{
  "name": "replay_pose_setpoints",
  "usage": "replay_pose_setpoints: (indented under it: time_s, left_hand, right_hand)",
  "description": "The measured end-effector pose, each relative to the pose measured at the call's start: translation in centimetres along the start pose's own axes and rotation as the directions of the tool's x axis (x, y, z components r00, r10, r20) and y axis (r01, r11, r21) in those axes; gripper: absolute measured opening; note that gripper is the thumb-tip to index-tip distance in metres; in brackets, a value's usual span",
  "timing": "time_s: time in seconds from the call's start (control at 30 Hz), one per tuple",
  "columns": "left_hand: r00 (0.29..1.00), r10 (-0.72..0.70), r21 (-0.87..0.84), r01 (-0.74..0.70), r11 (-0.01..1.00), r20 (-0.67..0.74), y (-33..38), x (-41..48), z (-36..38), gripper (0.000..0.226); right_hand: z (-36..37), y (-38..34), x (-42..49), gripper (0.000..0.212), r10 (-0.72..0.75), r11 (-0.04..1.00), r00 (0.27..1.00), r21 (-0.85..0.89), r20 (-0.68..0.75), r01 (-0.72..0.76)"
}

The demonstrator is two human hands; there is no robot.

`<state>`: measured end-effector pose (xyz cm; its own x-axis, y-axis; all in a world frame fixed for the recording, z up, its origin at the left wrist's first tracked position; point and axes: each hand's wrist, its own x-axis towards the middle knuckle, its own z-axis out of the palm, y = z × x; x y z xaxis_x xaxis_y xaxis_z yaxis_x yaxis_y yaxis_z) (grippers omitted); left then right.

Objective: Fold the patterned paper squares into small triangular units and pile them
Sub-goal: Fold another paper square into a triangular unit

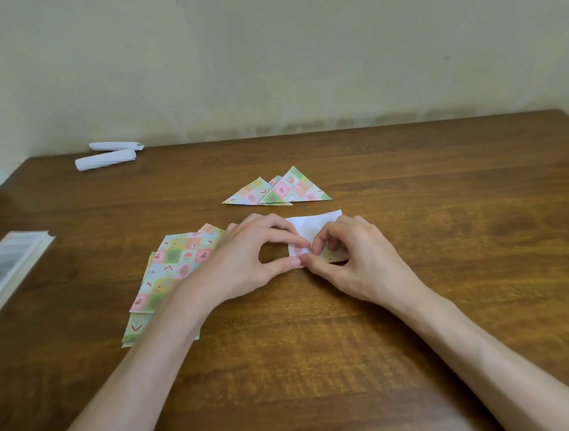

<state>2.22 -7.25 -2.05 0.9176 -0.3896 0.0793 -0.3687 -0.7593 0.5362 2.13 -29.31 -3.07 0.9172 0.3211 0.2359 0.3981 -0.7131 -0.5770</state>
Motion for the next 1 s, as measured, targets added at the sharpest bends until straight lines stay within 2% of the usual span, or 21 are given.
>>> replay_pose_setpoints:
  time_s: [0.37, 0.67, 1.0]
  left_hand:
    - [1.000, 0.003, -0.007, -0.003, 1.000, 0.021, -0.12, 0.06, -0.36, 0.027]
    - [0.999, 0.016, 0.036, -0.018, 0.999, 0.037, 0.17, -0.32, -0.54, 0.028]
    - [0.999, 0.007, -0.003, -0.007, 1.000, 0.040, 0.07, -0.20, -0.54, 0.027]
  right_hand:
    - [0.11, -0.31, 0.30, 0.025, 0.043, 0.998, 0.998, -0.036, 0.037, -0.041]
    - [0.07, -0.63, 0.19, 0.032, 0.068, 0.996, 0.997, -0.065, 0.040, -0.065]
    - [0.11, -0.88, 0.22, 0.030, 0.090, 0.994, 0.995, -0.062, 0.050, -0.087]
